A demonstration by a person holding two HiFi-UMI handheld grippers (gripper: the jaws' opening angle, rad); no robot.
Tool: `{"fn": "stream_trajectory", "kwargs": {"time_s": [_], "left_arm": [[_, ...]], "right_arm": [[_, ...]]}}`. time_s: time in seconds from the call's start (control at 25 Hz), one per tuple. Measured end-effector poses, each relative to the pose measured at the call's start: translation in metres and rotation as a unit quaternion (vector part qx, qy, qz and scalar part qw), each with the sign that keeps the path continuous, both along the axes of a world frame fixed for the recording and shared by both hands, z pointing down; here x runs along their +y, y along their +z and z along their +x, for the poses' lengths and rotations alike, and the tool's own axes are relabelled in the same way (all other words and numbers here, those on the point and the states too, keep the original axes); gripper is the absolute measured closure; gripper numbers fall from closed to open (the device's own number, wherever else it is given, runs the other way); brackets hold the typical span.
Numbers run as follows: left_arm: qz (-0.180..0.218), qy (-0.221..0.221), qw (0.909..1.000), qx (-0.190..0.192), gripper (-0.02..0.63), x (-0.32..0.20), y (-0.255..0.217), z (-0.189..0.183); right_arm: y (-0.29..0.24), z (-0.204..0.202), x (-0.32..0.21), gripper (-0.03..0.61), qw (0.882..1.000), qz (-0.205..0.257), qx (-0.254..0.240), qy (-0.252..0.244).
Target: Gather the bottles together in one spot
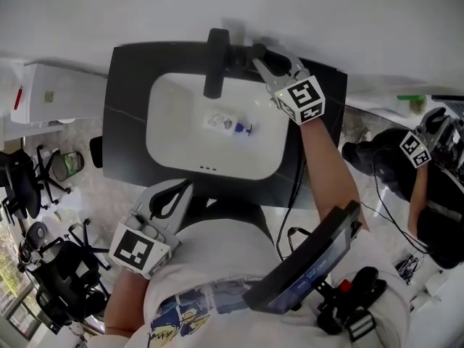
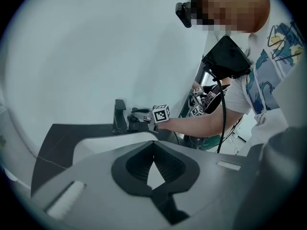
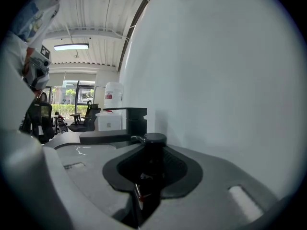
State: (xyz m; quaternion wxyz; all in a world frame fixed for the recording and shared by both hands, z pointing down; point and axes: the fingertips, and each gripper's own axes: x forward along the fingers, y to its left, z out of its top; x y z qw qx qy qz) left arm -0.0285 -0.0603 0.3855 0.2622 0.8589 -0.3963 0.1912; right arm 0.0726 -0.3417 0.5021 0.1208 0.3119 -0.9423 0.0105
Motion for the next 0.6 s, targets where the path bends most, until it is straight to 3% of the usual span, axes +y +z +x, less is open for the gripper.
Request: {"fn": "stream_trajectory", "kwargs": {"time_s": [0.28, 0.48, 0.6], "left_arm": [[0.006, 0.040, 0.9992, -0.006, 0.611, 0.015, -0.003, 0.013], [0.002, 0.048, 0.9988, -0.001, 0.611, 0.024, -0.001, 0.024], [0.003, 0.051, 0.9987, -0.002, 0.611, 0.026, -0.003, 0.025]], "right_arm": [[0.002, 0.000, 0.010, 0.484, 1.000, -0.007, -0.014, 0.005], [0.008, 0.015, 0.013, 0.405, 1.000, -0.022, -0.003, 0.021], [0.008, 0.026, 0.022, 0.399, 0.999, -0.019, 0.008, 0.039]]}}
